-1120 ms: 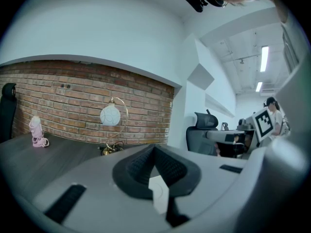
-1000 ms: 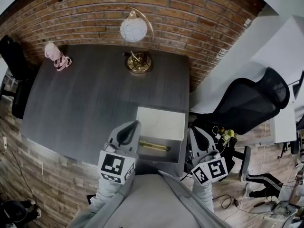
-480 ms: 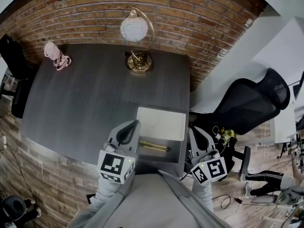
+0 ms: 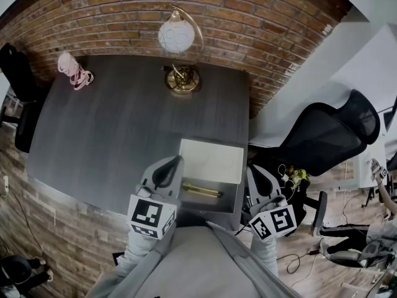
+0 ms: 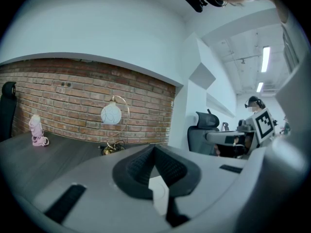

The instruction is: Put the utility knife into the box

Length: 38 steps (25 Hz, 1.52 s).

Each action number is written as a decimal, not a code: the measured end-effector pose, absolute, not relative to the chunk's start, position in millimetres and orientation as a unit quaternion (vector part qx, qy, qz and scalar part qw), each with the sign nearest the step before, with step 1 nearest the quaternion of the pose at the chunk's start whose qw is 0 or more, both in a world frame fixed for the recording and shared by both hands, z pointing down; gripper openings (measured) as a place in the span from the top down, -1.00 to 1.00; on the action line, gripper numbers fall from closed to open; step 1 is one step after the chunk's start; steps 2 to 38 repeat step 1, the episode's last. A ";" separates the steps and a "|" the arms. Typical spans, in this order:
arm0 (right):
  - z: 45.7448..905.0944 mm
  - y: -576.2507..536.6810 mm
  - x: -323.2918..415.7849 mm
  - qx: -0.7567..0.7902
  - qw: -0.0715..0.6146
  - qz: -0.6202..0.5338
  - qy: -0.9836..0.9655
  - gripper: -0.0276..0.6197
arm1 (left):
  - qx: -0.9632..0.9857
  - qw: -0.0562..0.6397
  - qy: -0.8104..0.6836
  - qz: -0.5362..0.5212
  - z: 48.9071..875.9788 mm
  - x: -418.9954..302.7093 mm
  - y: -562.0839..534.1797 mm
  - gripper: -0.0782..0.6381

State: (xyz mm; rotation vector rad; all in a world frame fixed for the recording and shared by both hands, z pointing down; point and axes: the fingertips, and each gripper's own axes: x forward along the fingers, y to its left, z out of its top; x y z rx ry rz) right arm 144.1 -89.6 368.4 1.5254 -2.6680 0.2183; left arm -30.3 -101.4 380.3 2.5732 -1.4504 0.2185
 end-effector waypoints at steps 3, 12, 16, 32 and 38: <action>368.7 -89.8 144.4 0.495 0.030 0.071 -0.866 0.86 | 0.865 0.090 -0.488 0.074 380.6 -29.9 -101.7 0.73; 368.7 -89.8 144.4 0.495 0.030 0.071 -0.866 0.86 | 0.865 0.090 -0.488 0.074 380.6 -29.9 -101.7 0.73; 368.7 -89.8 144.4 0.495 0.030 0.071 -0.866 0.86 | 0.865 0.090 -0.488 0.074 380.6 -29.9 -101.7 0.73; 368.7 -89.8 144.4 0.495 0.030 0.071 -0.866 0.86 | 0.865 0.090 -0.488 0.074 380.6 -29.9 -101.7 0.73; 368.7 -89.8 144.4 0.495 0.030 0.071 -0.866 0.86 | 0.865 0.090 -0.488 0.074 380.6 -29.9 -101.7 0.73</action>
